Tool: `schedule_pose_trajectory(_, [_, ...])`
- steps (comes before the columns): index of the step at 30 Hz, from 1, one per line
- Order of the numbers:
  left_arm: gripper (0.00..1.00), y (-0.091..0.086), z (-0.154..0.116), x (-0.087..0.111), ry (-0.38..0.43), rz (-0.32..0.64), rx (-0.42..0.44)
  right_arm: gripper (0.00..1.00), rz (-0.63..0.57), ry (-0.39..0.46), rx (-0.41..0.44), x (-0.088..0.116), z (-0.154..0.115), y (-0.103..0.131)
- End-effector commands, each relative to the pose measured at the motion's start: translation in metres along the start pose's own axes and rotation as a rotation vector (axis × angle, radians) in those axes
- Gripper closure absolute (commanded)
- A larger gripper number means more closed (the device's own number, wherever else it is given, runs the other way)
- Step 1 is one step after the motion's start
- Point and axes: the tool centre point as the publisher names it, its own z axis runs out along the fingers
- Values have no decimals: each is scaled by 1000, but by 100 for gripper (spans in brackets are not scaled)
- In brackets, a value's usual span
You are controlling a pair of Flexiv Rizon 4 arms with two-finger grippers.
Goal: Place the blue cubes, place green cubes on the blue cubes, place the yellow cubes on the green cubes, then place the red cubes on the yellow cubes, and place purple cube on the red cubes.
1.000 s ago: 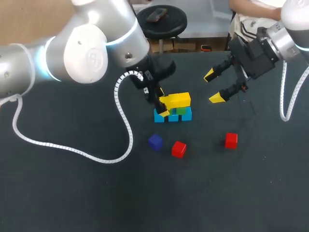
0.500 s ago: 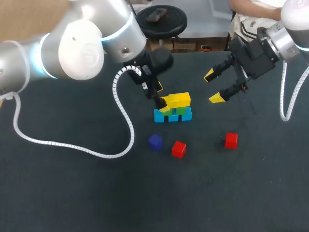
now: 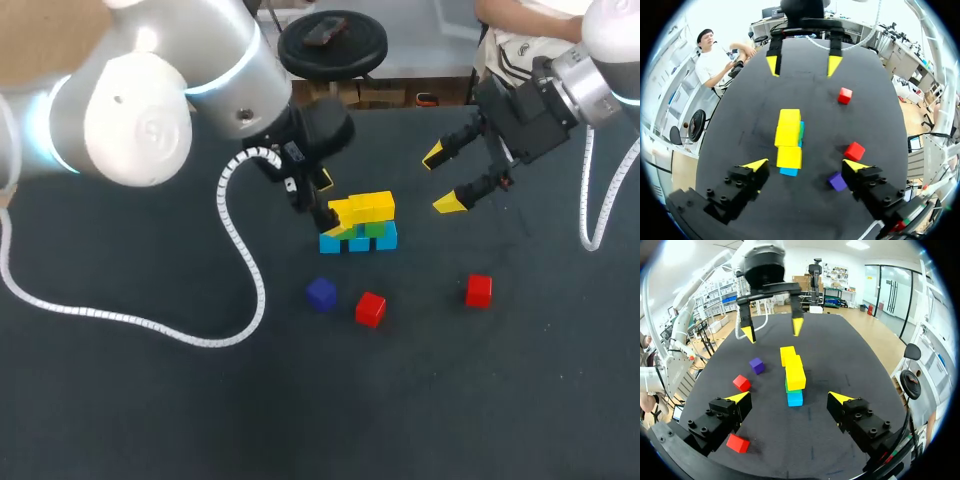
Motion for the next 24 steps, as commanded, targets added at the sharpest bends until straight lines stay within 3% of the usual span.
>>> schedule_pose_trajectory(1, [100, -18, -7, 2, -7, 18, -44, 0, -1, -1, 2, 0, 0, 1])
schedule_pose_trajectory(10, [100, -38, 6, 1, -6, 4, -31, 0, -1, -1, 2, 0, 0, 1])
schedule_pose_trajectory(24, [100, -33, 23, 3, -3, -61, -31, 0, -1, -1, 2, 0, 0, 1])
